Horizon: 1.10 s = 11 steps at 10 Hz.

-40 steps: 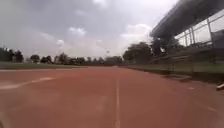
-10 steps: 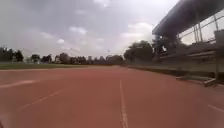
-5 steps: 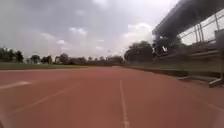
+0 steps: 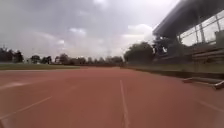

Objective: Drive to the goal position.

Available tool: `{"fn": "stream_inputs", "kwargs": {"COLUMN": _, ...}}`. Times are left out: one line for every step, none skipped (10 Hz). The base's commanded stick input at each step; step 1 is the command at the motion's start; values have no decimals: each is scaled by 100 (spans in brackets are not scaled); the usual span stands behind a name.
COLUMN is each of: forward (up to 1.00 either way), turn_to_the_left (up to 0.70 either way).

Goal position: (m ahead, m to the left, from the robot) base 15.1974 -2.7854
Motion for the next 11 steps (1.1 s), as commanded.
{"fn": "stream_inputs", "kwargs": {"forward": 45, "turn_to_the_left": -27}}
{"fn": "stream_inputs", "kwargs": {"forward": 45, "turn_to_the_left": -27}}
{"fn": "stream_inputs", "kwargs": {"forward": 45, "turn_to_the_left": -27}}
{"fn": "stream_inputs", "kwargs": {"forward": 45, "turn_to_the_left": -27}}
{"fn": "stream_inputs", "kwargs": {"forward": 45, "turn_to_the_left": -27}}
{"fn": "stream_inputs", "kwargs": {"forward": 45, "turn_to_the_left": -27}}
{"fn": "stream_inputs", "kwargs": {"forward": 45, "turn_to_the_left": -27}}
{"fn": "stream_inputs", "kwargs": {"forward": 45, "turn_to_the_left": -23}}
{"fn": "stream_inputs", "kwargs": {"forward": 45, "turn_to_the_left": -8}}
{"fn": "stream_inputs", "kwargs": {"forward": 45, "turn_to_the_left": 0}}
{"fn": "stream_inputs", "kwargs": {"forward": 45, "turn_to_the_left": 0}}
